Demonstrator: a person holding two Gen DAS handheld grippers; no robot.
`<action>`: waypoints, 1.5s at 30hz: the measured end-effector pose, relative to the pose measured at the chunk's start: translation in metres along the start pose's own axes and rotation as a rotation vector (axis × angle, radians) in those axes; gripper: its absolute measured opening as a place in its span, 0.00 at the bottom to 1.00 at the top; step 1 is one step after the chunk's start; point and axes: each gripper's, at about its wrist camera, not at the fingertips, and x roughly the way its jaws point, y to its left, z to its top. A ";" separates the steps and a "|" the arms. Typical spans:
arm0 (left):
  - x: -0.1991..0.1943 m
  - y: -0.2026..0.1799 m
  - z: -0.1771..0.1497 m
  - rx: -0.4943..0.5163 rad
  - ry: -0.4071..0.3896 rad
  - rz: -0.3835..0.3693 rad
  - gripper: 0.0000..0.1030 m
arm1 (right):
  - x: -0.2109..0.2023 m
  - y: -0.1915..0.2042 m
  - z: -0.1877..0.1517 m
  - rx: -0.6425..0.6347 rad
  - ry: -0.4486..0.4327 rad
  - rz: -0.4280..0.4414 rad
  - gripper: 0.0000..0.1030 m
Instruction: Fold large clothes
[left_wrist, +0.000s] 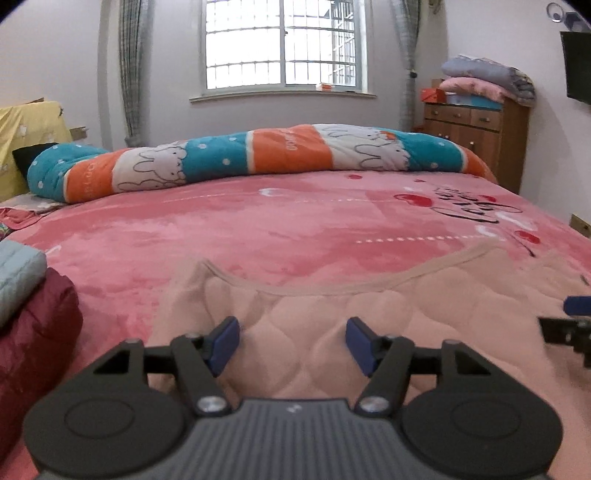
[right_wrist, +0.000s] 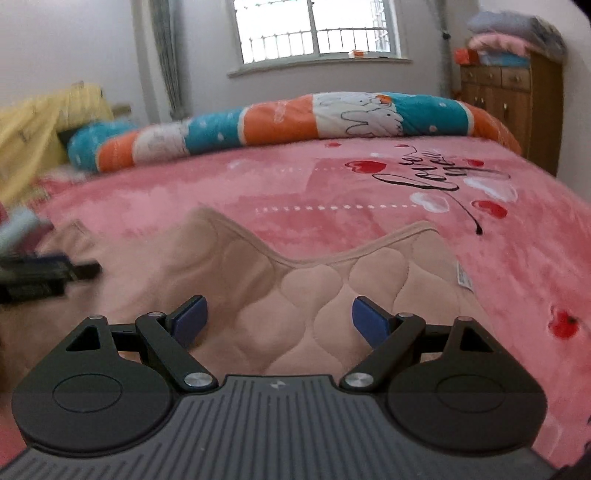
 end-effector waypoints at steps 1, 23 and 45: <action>0.004 0.001 -0.002 0.005 -0.006 0.006 0.69 | 0.005 -0.001 0.000 -0.015 0.011 -0.024 1.00; 0.045 0.016 -0.031 -0.072 -0.002 0.019 0.94 | 0.053 -0.012 -0.017 -0.012 0.014 -0.120 1.00; -0.030 -0.068 -0.002 0.020 -0.088 -0.067 0.95 | -0.101 -0.028 -0.059 0.212 -0.215 -0.281 1.00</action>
